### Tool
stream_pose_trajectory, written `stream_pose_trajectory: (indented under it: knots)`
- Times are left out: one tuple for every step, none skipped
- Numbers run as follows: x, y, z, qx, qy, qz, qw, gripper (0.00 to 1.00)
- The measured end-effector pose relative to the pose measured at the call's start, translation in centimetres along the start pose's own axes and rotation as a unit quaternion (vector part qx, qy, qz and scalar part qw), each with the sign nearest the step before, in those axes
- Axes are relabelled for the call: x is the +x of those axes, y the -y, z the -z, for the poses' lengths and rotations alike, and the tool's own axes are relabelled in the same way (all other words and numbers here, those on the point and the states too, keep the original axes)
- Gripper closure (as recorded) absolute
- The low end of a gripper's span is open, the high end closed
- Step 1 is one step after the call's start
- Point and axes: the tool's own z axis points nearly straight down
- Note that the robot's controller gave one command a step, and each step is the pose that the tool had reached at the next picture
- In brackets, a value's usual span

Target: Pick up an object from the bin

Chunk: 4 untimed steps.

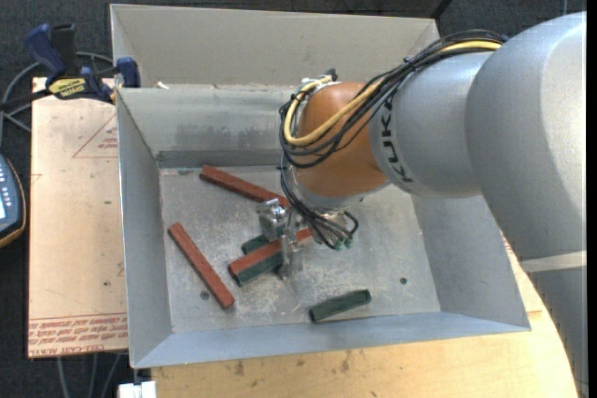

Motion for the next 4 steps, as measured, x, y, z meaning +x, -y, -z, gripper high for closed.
stream_pose_trajectory:
  knots:
    - [-0.2, 0.0, 1.3, 0.000, -0.0035, 0.000, 1.0000, 1.00]
    - [-0.3, -0.1, 2.9, 0.000, -0.0032, 0.001, 1.0000, 1.00]
    - [-0.5, -0.1, 7.4, 0.000, -0.0017, 0.001, 1.0000, 1.00]
    - [-0.6, -0.2, 8.2, 0.000, -0.0031, 0.002, 1.0000, 1.00]
